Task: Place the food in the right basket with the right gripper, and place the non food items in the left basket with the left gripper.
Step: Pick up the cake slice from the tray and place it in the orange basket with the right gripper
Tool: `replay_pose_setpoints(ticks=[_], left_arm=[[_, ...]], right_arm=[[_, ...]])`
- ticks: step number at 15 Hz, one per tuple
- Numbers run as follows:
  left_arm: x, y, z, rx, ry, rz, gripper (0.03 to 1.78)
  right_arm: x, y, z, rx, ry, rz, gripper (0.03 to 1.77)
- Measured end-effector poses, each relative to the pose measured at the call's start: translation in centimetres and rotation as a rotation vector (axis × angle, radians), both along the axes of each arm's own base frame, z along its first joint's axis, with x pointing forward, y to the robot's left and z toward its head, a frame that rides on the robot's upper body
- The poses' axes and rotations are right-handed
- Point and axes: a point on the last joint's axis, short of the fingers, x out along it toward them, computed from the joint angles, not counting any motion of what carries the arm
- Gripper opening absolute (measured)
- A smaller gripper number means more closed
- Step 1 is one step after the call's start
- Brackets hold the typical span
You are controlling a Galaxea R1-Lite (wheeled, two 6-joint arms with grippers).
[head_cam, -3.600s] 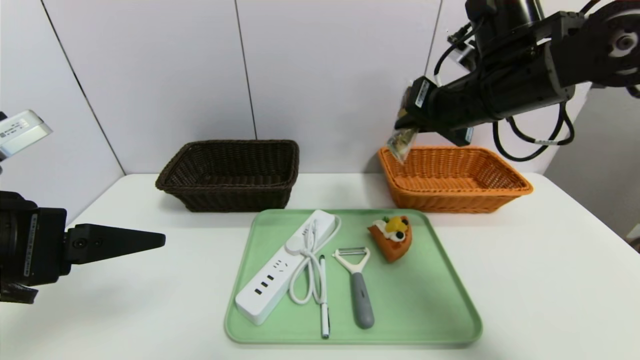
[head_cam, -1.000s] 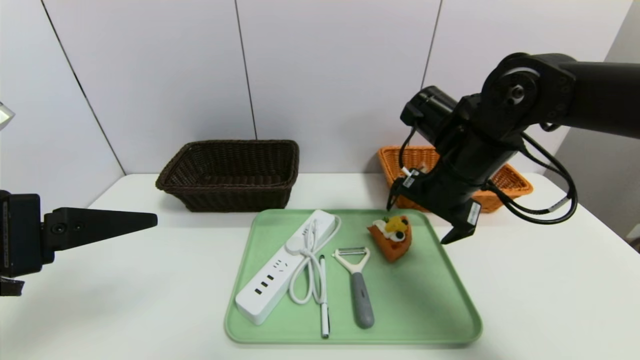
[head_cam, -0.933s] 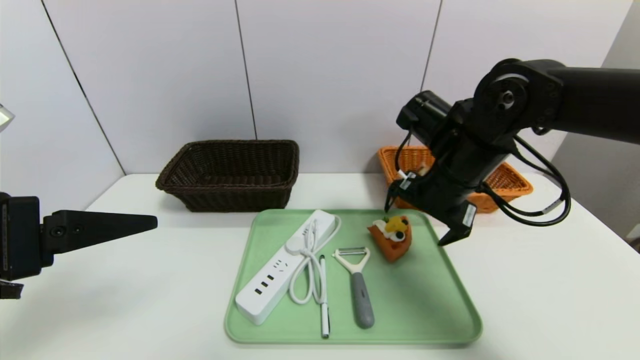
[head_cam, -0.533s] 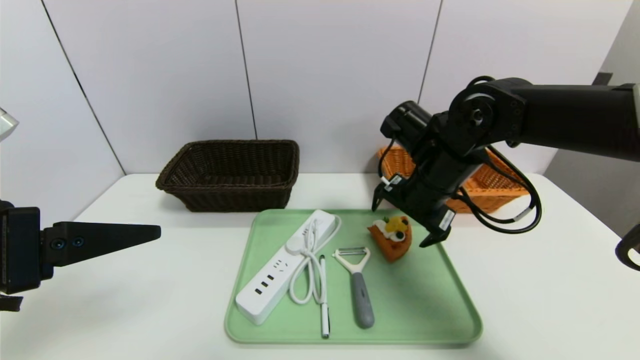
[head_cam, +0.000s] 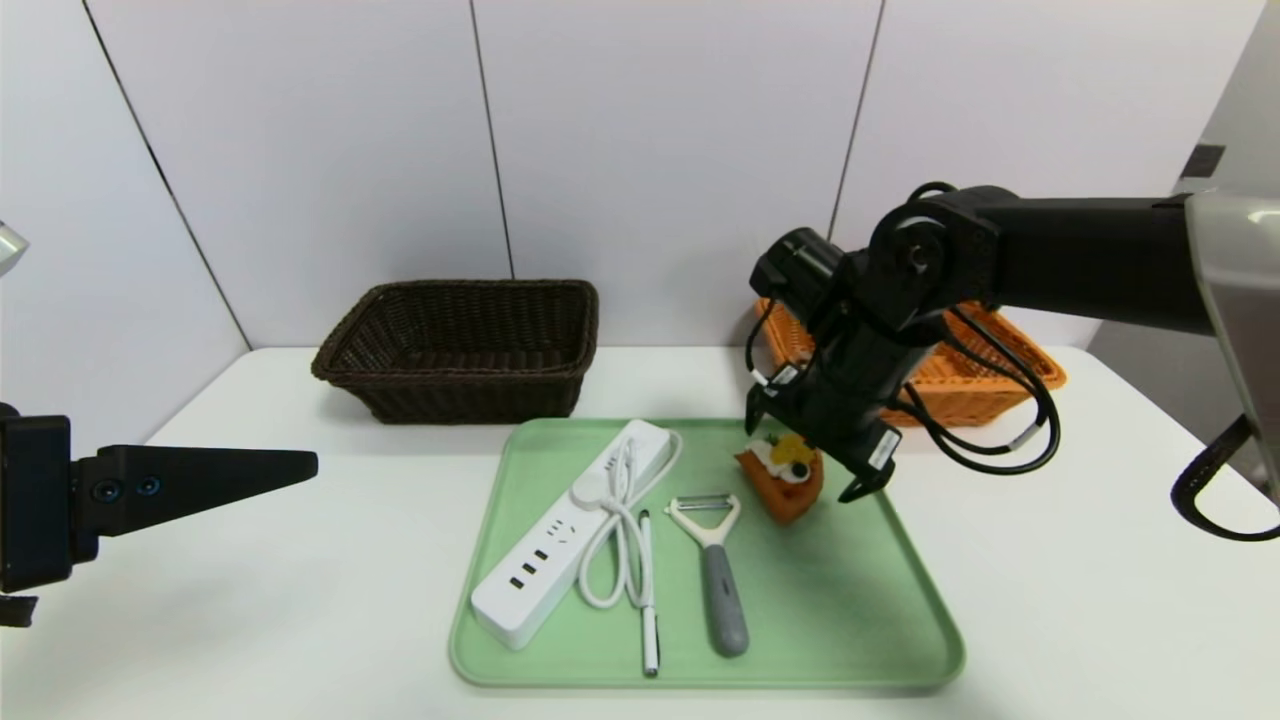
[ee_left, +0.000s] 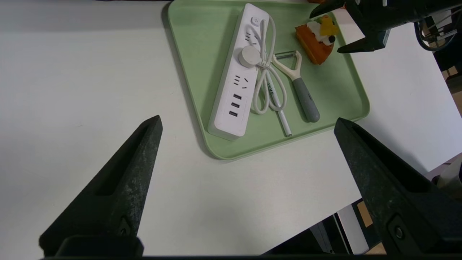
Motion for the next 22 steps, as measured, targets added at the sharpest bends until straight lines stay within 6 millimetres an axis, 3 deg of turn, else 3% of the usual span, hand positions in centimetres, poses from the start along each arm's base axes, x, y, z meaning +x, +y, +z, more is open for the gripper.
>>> replay_pose_setpoints(ticks=[13,17,22], left_arm=[[-0.2,0.1,-0.1,-0.002,-0.004,-0.003,1.69],[-0.2,0.0,-0.2,-0.002,0.000,-0.004,1.69],[-0.2,0.1,-0.2,-0.002,-0.001,-0.002,1.69]], right_arm=[[1.0,0.5,-2.2,-0.026,0.033,0.008,1.70],[1.1,0.5,-2.5,-0.032,0.038,0.017,1.11],[0.7,0.5,-1.8,-0.029,0.032,0.026,0.90]])
